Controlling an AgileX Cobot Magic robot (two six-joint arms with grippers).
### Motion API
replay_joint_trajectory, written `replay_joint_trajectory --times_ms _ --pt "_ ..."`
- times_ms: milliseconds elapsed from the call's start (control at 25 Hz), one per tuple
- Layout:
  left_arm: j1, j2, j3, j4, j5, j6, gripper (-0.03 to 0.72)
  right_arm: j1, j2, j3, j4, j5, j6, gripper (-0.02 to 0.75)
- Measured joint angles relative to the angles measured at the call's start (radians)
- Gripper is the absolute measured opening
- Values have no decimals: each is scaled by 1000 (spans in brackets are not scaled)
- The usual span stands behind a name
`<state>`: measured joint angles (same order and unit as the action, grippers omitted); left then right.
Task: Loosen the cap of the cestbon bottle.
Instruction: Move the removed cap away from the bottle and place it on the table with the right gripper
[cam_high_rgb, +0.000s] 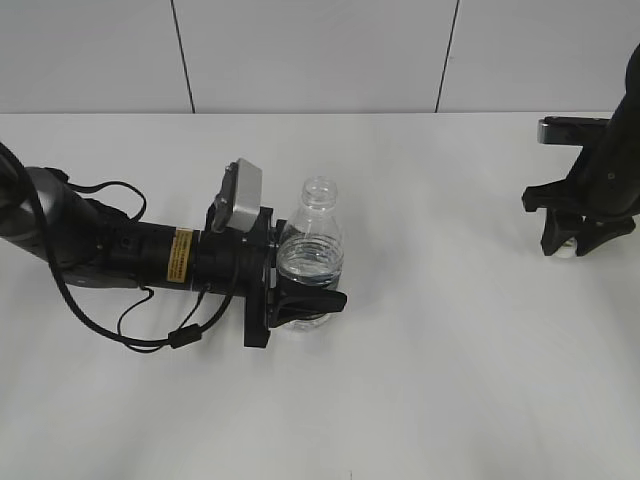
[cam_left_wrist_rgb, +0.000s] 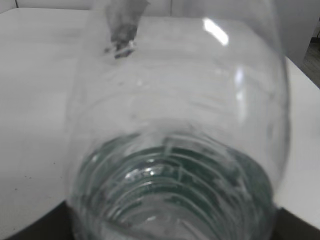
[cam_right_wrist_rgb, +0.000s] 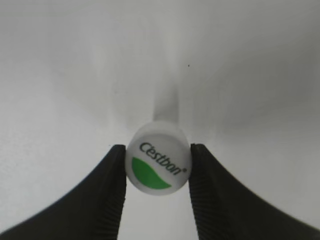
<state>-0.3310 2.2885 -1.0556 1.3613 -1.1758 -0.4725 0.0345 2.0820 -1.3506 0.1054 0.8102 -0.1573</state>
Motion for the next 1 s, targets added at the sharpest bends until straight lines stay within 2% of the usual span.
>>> replay_joint_trajectory --times_ms 1000 --pt "0 0 0 -1 1 0 407 0 4 0 -12 -39 11 295"
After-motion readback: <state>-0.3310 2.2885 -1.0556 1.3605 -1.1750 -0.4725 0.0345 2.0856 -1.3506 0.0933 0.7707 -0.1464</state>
